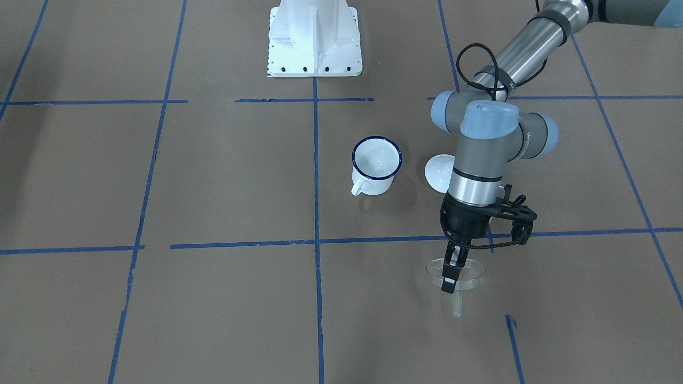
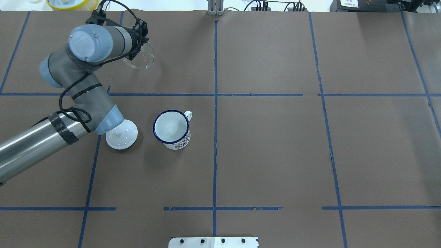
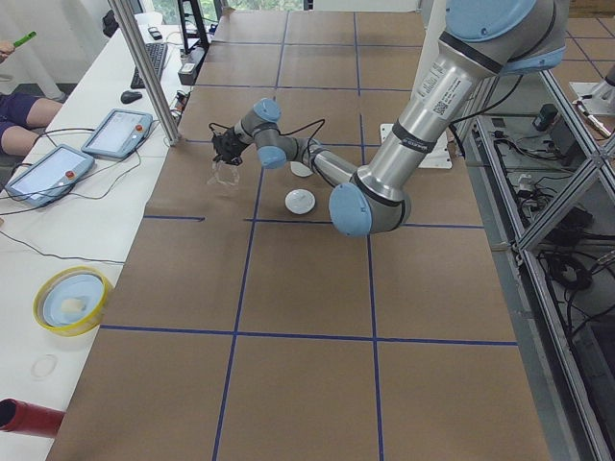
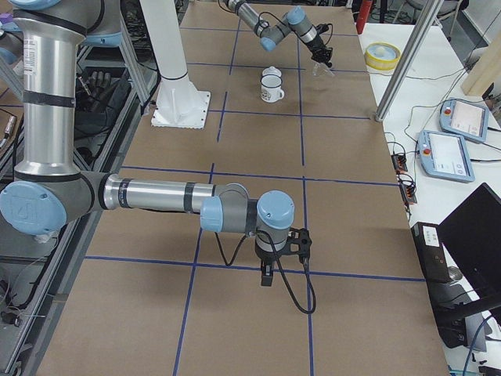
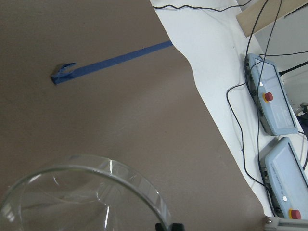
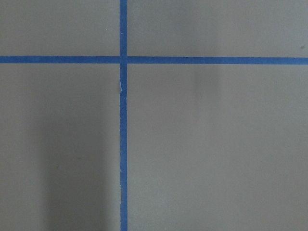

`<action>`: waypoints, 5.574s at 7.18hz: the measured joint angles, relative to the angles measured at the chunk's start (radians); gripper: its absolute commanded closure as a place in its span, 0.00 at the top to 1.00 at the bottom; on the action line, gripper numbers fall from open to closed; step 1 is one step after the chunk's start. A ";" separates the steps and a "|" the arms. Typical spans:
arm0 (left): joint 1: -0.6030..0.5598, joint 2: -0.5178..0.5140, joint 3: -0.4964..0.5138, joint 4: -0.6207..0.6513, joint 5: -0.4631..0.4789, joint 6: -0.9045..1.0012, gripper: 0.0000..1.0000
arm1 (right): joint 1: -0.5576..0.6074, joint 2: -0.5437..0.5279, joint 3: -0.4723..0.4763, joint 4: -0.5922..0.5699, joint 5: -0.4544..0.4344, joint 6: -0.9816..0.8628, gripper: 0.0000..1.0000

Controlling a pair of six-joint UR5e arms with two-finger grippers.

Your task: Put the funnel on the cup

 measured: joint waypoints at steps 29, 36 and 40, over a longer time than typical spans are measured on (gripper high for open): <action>0.091 0.019 -0.607 0.888 -0.328 0.891 1.00 | 0.000 0.000 0.000 0.000 0.000 0.000 1.00; -0.534 0.633 -0.439 0.464 -0.637 1.812 1.00 | 0.000 0.000 0.000 0.000 0.000 0.000 1.00; -0.692 0.747 -0.313 0.467 -0.724 1.999 1.00 | 0.000 0.000 0.000 0.000 0.000 0.000 1.00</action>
